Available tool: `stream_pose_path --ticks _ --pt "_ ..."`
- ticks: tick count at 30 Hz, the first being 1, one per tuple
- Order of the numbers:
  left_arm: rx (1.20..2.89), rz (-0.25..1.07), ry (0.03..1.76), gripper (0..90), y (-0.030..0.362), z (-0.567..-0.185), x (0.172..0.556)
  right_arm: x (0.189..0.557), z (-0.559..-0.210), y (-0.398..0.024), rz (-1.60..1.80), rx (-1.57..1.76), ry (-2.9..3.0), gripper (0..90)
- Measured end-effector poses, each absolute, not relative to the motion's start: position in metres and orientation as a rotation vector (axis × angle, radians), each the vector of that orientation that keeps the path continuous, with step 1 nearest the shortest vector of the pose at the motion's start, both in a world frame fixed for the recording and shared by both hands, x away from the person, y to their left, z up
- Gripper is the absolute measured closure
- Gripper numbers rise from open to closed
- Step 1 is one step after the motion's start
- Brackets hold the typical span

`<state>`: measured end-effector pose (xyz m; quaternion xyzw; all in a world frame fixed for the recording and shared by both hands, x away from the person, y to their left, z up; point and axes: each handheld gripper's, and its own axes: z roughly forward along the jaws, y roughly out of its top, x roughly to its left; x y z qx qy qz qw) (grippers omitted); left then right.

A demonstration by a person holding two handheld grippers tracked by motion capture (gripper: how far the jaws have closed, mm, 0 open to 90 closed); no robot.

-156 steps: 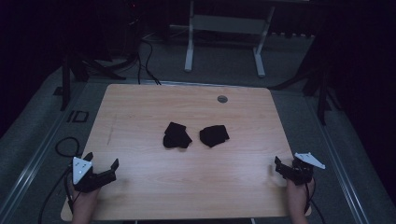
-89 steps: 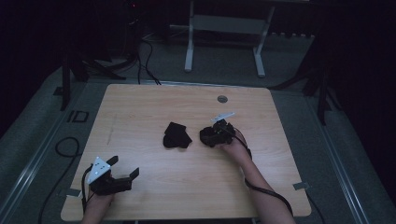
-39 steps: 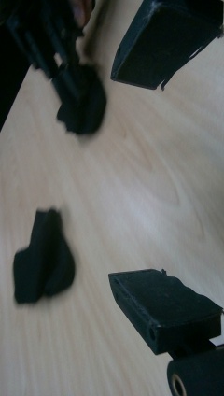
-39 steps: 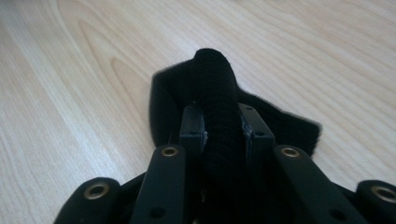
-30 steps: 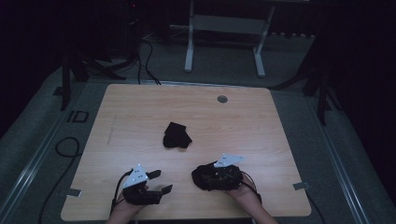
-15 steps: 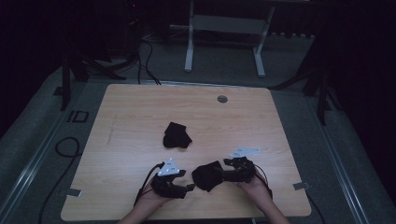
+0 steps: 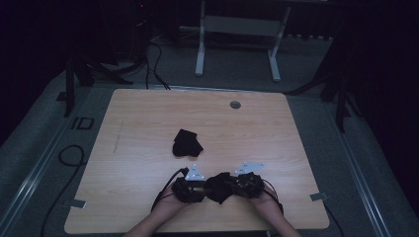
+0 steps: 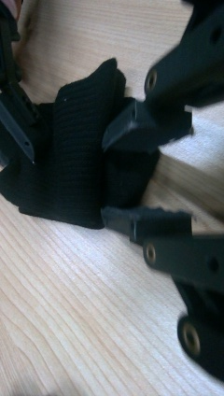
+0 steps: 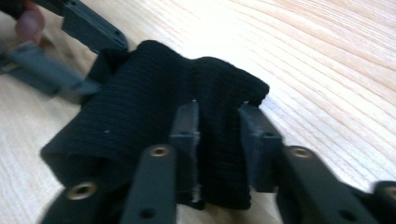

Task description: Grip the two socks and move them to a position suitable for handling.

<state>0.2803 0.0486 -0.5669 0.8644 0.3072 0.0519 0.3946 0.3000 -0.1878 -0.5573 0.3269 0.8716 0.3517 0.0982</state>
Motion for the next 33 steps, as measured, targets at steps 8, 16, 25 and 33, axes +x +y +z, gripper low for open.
stream_pose_path --ticks 8,16,25,33 --pt "2.165 0.109 0.778 86.1 0.054 -0.554 0.279 0.295 -0.541 -0.190 1.092 0.944 2.563 79.1" --pt "2.101 0.177 0.773 86.9 0.088 -0.516 0.275 0.289 -0.497 -0.217 1.257 0.975 2.414 80.8" --pt "2.083 0.132 0.816 86.7 0.131 -0.500 0.270 0.281 -0.477 -0.262 1.329 1.102 2.319 80.7" --pt "2.180 0.061 0.832 86.5 0.127 -0.533 0.282 0.281 -0.521 -0.268 1.258 1.242 2.417 80.5"
